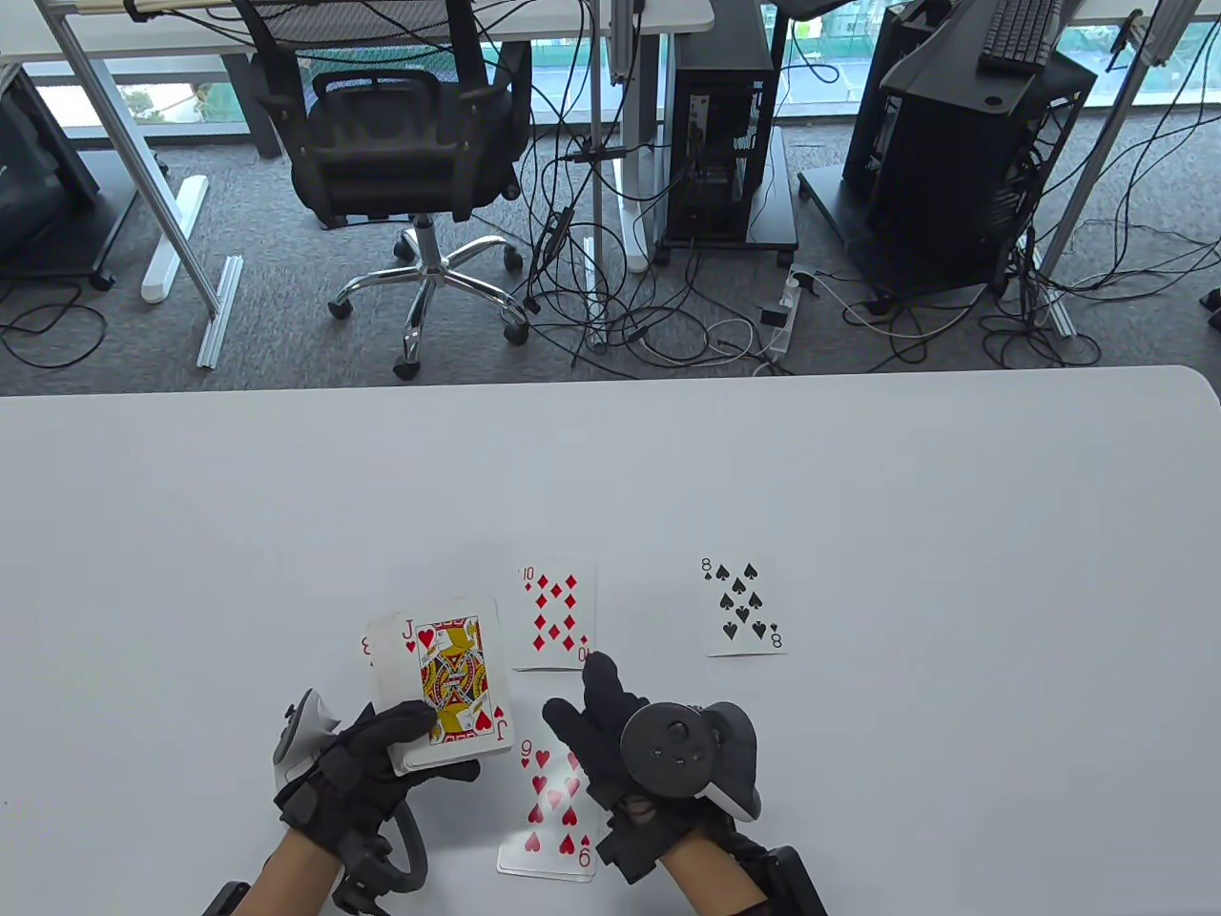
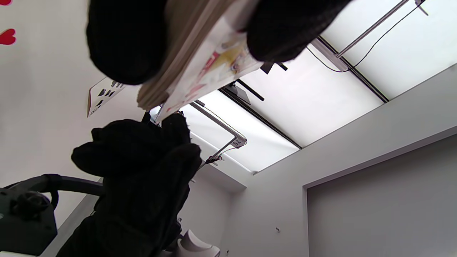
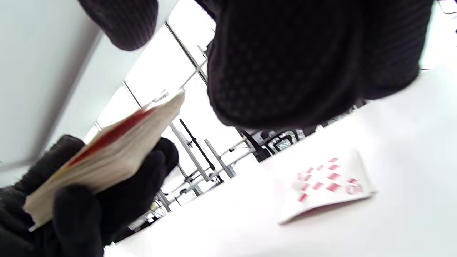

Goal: Playing card suit sorting

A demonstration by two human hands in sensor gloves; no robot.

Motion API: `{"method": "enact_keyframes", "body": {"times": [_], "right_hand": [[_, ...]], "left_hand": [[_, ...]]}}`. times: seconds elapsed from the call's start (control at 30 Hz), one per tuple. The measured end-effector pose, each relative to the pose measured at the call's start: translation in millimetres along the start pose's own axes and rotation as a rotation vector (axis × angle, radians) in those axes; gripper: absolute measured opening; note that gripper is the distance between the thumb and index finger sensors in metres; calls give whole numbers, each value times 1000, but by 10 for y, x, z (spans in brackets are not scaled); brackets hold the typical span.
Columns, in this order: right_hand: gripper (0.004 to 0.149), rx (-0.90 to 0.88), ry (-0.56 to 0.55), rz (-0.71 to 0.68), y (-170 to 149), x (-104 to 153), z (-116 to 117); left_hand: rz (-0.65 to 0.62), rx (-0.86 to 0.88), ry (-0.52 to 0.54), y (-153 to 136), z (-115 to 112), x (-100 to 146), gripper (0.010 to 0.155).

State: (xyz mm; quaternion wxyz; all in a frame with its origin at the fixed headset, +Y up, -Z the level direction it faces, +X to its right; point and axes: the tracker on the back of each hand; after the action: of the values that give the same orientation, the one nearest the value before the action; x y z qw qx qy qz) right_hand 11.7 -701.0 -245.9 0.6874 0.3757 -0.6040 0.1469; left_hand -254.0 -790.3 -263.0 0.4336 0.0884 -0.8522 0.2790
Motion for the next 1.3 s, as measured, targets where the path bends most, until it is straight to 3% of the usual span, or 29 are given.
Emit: {"method": "enact_keyframes", "body": {"times": [0.23,0.4,0.7,0.9,1.0,1.17,1.3], "right_hand": [[88,-67,73,-10,14,87,263],[72,-76,47,24,27,125,313],[46,-332,83,177,-146,83,273],[41,-380,11,219,-341,66,119],[46,-466,-34,199,-414,61,6],[58,-338,-50,169,-415,63,-143],[55,-142,65,158,-364,86,-9]], "left_hand": [[54,-18,-51,-94,-159,-47,67],[83,-28,-88,-135,-246,-66,68],[85,-49,-93,-117,-235,-45,69],[58,-4,-80,-102,-176,-46,67],[27,26,-68,-55,-149,-32,67],[-23,39,-18,35,-44,18,67],[-51,43,14,94,34,55,67]]}}
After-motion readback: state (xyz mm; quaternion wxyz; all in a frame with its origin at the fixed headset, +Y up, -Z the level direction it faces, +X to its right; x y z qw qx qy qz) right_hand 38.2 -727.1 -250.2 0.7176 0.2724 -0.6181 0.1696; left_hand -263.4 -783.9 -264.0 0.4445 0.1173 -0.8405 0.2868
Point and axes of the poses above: the tracker on the back of each hand, its own y axis roughly to the thumb side, its own x axis roughly from the fingertips to the wrist, z = x × y, and after that the axes turned 9 degrees about z, right-handed
